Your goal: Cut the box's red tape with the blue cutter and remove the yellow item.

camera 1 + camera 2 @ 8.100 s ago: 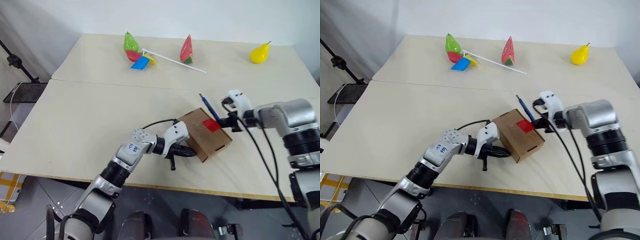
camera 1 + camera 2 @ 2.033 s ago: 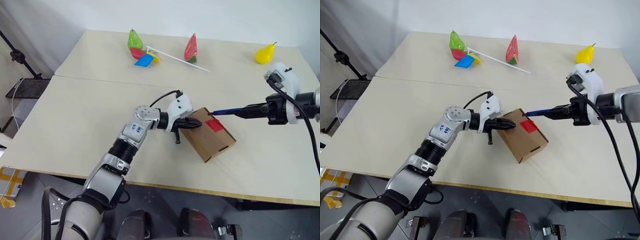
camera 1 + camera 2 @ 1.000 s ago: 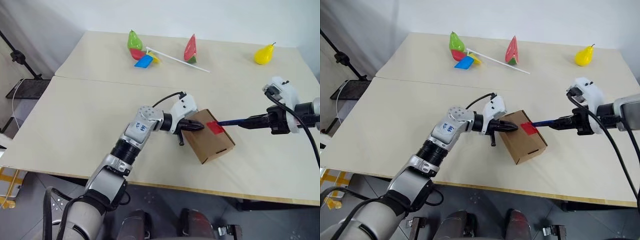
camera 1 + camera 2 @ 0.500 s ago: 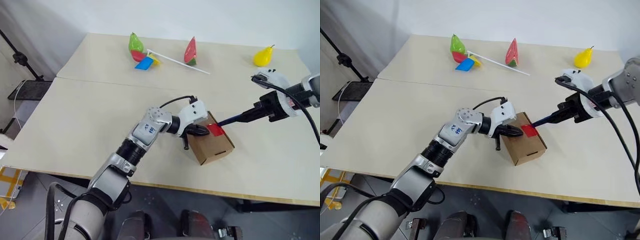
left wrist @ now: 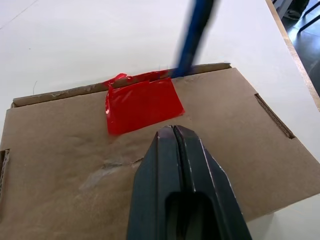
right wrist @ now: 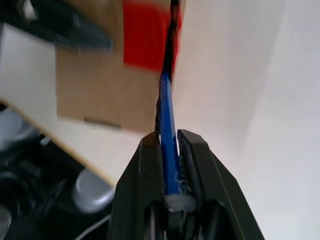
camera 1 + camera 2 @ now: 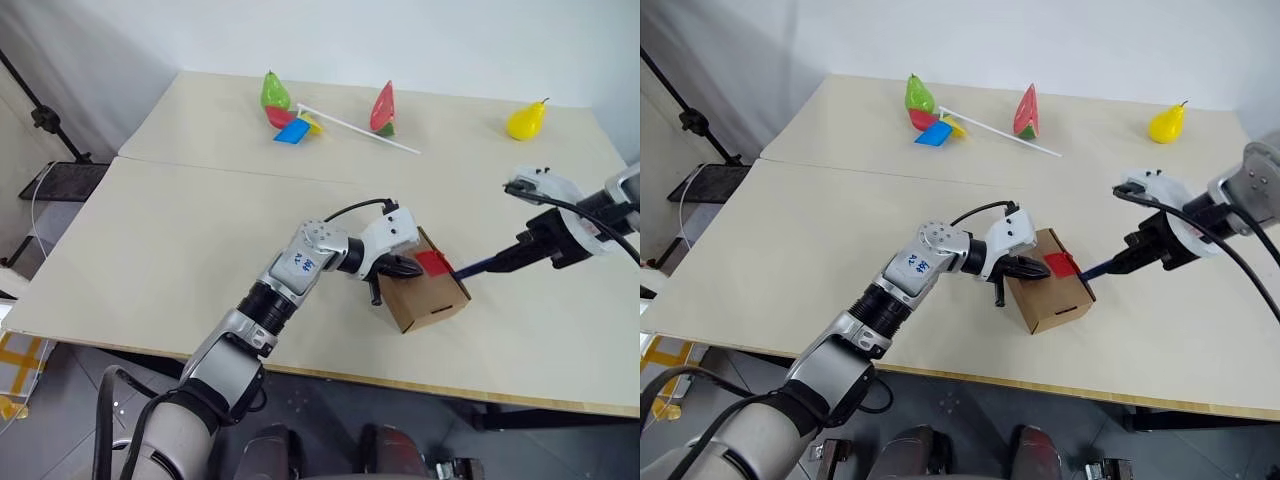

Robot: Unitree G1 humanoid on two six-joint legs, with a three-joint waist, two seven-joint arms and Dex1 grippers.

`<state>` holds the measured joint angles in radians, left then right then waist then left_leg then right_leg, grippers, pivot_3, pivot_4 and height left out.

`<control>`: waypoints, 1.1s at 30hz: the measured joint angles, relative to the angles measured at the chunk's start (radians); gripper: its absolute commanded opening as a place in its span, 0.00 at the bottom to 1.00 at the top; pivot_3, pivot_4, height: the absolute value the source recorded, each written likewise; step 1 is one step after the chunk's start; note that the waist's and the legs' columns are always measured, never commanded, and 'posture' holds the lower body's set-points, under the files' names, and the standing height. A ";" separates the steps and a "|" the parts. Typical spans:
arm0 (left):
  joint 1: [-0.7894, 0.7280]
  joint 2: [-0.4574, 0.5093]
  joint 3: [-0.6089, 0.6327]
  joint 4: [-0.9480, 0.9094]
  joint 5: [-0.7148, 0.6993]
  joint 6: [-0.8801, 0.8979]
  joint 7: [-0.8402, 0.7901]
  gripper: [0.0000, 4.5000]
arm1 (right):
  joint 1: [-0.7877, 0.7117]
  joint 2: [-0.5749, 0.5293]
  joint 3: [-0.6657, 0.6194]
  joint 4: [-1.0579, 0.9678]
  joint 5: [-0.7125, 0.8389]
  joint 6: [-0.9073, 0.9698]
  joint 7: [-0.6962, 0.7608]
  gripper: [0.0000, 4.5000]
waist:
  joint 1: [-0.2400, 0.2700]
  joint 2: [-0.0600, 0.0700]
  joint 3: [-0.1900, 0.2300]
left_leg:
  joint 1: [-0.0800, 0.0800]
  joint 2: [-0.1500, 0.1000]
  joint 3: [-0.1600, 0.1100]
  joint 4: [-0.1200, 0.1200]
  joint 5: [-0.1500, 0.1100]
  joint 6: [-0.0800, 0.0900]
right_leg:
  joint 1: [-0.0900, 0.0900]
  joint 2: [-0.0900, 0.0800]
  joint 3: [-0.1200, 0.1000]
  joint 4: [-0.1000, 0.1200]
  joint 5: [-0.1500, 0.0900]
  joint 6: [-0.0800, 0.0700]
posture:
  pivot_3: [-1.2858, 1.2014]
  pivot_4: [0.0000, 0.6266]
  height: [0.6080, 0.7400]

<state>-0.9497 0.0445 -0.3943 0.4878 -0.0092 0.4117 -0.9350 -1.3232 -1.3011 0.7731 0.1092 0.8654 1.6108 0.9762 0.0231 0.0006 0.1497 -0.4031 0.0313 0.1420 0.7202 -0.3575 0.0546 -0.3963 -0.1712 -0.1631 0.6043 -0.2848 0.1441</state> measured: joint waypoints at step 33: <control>0.320 0.391 0.396 -0.167 -0.219 -0.196 -0.022 0.00 | 1.263 0.588 -1.308 0.059 -0.437 -1.329 -0.312 0.40 | -0.003 0.014 0.014 | 0.003 -0.002 0.007 -0.003 0.005 0.000 | 0.000 0.005 0.005 0.001 0.000 0.001 | 0.52 0.24 1.00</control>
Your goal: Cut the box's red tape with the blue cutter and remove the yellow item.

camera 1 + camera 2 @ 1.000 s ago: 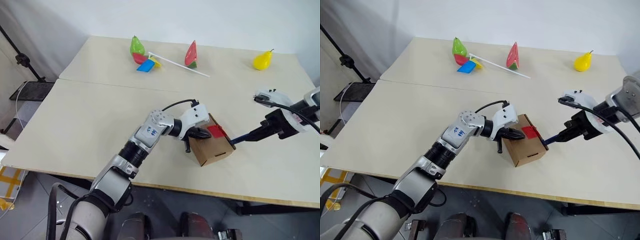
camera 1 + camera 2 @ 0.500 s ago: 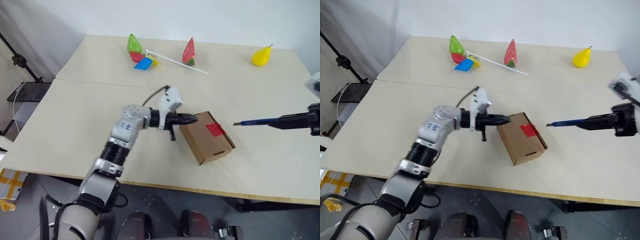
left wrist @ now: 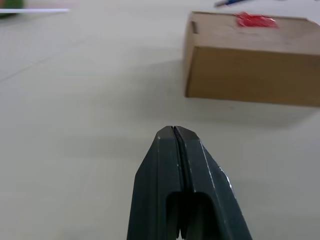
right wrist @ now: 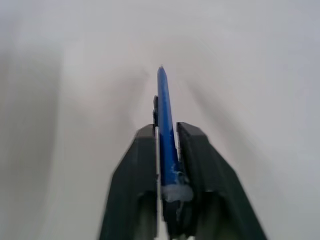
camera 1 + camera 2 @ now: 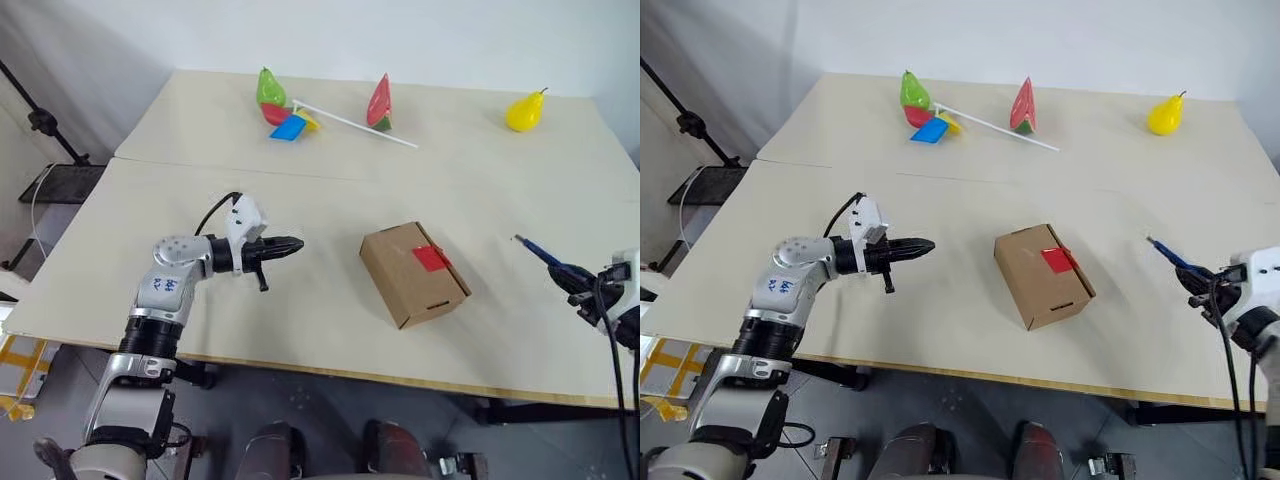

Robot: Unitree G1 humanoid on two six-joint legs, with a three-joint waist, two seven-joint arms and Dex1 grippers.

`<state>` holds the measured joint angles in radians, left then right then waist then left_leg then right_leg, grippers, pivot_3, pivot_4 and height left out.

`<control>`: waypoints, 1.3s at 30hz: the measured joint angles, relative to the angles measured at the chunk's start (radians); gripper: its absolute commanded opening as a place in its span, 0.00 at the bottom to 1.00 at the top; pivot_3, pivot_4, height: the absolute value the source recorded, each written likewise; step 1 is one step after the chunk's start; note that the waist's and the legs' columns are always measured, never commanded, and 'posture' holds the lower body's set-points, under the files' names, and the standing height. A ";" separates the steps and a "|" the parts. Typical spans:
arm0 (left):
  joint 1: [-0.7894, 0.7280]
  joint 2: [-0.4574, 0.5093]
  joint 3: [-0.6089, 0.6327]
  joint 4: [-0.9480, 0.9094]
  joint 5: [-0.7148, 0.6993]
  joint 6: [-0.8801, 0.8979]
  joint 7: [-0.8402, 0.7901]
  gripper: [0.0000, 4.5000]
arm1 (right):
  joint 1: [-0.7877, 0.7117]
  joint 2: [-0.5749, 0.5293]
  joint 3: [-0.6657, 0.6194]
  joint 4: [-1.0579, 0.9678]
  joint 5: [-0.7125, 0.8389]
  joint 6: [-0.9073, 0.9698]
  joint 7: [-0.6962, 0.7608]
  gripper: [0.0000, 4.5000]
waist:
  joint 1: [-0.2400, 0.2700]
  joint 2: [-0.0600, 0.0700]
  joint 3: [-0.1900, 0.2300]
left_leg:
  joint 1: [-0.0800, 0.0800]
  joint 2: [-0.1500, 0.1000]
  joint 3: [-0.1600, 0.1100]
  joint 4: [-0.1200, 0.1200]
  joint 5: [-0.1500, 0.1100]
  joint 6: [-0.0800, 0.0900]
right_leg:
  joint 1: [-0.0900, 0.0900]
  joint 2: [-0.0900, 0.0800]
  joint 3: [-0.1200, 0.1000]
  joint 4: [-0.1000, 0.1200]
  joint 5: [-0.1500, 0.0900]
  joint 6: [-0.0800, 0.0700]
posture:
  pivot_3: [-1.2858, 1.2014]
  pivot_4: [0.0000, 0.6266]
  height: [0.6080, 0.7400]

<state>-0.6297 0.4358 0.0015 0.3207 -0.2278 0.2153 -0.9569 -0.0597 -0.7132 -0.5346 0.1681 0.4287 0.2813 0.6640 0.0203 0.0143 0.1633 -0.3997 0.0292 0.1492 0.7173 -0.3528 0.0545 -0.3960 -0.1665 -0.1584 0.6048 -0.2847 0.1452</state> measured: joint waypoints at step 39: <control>0.043 -0.230 -0.206 -0.162 0.042 0.285 0.234 0.00 | -0.126 0.184 0.536 -0.241 -0.236 0.016 -0.024 0.01 | -0.028 -0.002 0.001 | 0.010 0.003 0.004 -0.003 0.000 0.000 | 0.003 0.001 0.008 0.006 -0.001 -0.001 | 0.52 0.24 1.00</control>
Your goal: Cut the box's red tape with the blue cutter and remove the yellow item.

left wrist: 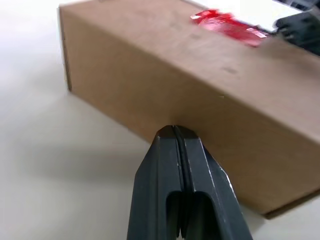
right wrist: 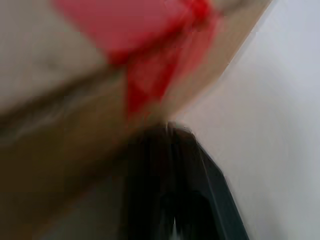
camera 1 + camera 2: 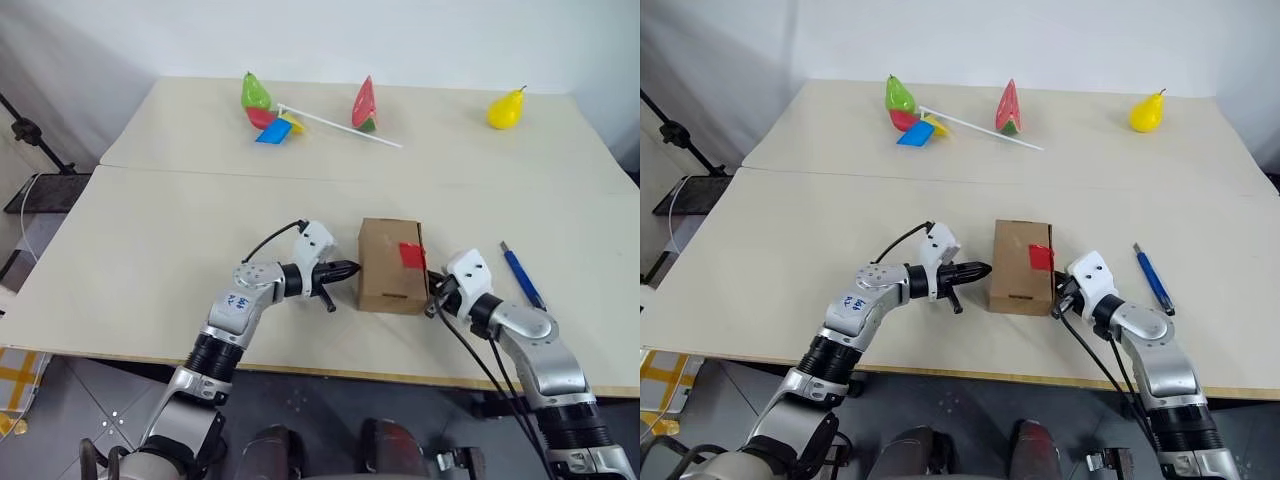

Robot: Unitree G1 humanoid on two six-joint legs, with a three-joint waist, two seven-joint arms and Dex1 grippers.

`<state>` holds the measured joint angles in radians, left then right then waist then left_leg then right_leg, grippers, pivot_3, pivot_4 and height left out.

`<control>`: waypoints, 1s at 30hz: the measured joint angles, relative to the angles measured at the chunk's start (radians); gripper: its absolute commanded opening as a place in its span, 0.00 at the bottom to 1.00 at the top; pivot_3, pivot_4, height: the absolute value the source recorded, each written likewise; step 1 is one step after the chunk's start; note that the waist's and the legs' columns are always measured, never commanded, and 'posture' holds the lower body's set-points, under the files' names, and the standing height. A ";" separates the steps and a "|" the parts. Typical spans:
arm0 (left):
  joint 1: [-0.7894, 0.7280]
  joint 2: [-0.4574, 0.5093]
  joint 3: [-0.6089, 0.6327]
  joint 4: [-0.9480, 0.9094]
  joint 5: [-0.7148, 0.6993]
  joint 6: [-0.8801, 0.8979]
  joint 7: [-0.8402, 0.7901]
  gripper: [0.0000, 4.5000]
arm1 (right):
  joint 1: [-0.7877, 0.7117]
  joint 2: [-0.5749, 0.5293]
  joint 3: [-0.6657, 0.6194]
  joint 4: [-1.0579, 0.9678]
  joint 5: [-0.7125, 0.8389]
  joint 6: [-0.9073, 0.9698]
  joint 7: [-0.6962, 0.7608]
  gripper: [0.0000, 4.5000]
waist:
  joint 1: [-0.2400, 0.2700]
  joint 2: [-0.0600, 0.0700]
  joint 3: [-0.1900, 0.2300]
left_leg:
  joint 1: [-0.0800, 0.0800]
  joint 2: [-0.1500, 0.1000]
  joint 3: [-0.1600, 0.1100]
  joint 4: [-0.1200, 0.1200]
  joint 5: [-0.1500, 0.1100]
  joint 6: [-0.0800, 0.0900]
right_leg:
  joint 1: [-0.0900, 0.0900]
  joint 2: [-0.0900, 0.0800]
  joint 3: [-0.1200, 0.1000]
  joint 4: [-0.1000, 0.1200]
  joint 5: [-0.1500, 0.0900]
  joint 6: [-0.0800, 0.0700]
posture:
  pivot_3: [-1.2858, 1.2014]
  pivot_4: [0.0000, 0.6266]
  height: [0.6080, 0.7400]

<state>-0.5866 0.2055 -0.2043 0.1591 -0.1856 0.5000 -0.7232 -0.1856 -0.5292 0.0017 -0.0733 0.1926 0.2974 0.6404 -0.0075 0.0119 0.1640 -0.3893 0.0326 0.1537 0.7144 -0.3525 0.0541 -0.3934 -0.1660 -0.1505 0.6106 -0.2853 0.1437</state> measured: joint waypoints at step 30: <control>0.013 0.473 0.069 -0.330 -0.224 0.327 -0.347 0.00 | 0.083 -0.111 -0.330 -0.487 0.479 0.832 0.026 0.51 | 0.007 0.000 0.002 | -0.002 0.000 -0.003 -0.002 -0.001 0.000 | -0.003 -0.004 0.000 -0.001 -0.002 -0.003 | 0.52 0.24 1.00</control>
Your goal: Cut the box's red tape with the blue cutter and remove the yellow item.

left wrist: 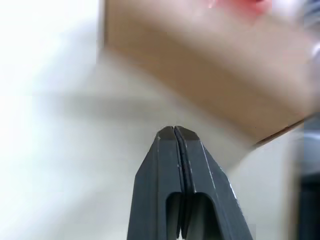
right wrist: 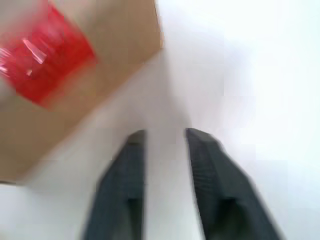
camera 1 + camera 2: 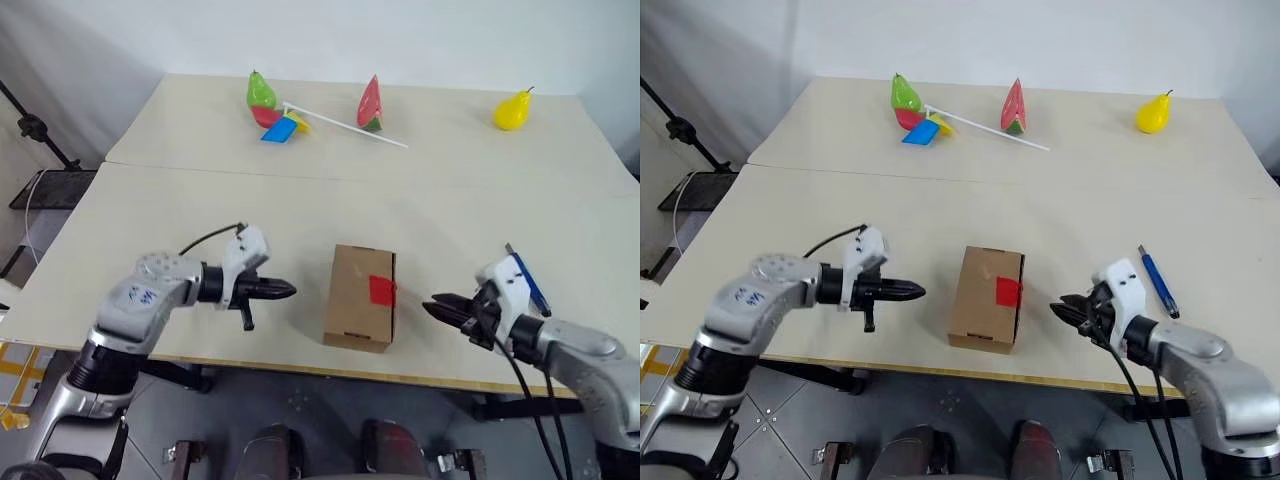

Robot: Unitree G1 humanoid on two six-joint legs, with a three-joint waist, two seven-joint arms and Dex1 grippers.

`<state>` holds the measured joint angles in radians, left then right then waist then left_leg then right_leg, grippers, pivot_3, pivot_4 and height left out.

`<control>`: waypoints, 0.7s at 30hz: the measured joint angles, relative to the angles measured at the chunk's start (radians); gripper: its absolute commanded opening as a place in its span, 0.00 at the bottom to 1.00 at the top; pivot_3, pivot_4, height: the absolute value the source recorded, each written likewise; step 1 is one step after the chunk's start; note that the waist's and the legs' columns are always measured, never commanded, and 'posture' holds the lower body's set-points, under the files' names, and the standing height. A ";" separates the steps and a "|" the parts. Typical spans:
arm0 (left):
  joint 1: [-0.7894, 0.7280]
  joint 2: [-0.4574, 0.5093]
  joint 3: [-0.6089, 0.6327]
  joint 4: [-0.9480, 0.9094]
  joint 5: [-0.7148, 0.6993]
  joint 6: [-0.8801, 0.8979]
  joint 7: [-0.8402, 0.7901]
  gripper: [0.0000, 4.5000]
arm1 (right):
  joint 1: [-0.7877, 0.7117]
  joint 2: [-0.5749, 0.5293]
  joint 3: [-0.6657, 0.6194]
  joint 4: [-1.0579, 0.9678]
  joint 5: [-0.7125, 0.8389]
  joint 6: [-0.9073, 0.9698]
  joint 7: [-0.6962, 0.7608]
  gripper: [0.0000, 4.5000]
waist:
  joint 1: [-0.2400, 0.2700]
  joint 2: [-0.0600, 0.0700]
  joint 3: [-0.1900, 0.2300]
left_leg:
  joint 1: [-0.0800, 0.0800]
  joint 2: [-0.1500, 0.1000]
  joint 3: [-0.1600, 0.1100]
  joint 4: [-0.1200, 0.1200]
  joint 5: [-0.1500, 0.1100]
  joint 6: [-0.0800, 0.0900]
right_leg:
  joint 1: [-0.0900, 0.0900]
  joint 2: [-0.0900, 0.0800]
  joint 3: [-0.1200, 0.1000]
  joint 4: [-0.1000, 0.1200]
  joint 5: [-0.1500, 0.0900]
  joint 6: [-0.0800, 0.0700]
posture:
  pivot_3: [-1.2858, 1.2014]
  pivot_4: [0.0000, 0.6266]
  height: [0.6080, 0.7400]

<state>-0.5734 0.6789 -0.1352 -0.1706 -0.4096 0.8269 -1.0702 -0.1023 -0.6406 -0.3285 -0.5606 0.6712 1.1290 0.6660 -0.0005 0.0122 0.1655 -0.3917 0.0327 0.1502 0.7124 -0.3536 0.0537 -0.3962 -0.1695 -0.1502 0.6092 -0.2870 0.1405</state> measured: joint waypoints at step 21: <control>-0.118 -0.219 -0.181 0.173 0.147 -0.291 0.029 0.00 | -0.294 0.152 -0.028 0.063 0.094 0.401 -0.278 1.00 | 0.000 0.000 -0.001 | 0.002 -0.008 -0.001 -0.014 0.001 -0.001 | 0.002 0.002 -0.006 -0.005 0.001 0.002 | 0.52 0.24 1.00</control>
<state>-0.6909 0.4597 -0.3165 0.0025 -0.2624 0.5359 -1.0417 -0.3963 -0.4883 -0.3570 -0.4977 0.7650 1.5295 0.3880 -0.0003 0.0119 0.1649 -0.3893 0.0246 0.1496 0.6987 -0.3528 0.0524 -0.3945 -0.1672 -0.1561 0.6042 -0.2862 0.1429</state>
